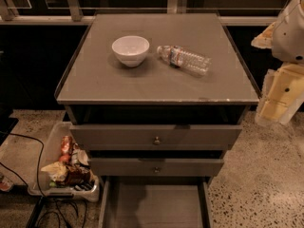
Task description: Place water bottle into bottom drawer
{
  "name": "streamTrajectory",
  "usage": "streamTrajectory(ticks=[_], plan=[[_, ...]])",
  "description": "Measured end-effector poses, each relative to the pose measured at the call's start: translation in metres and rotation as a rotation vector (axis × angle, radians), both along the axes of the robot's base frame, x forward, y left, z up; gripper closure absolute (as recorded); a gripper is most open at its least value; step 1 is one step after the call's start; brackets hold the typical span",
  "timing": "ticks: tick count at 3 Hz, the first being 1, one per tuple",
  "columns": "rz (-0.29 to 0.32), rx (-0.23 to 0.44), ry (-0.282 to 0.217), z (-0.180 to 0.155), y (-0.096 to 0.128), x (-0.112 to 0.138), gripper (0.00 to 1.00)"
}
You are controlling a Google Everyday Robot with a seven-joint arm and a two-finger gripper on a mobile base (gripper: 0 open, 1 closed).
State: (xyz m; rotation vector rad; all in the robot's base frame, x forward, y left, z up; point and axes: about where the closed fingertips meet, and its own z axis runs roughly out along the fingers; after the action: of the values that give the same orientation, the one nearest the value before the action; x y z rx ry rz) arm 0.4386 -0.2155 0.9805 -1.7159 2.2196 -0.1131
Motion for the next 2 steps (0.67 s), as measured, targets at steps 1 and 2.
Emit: streamTrajectory(ticks=[1,2], plan=[[0.004,0.002,-0.012,0.002,0.002,0.004,0.00],[0.029,0.035,-0.029,-0.001,0.009,0.021,0.00]])
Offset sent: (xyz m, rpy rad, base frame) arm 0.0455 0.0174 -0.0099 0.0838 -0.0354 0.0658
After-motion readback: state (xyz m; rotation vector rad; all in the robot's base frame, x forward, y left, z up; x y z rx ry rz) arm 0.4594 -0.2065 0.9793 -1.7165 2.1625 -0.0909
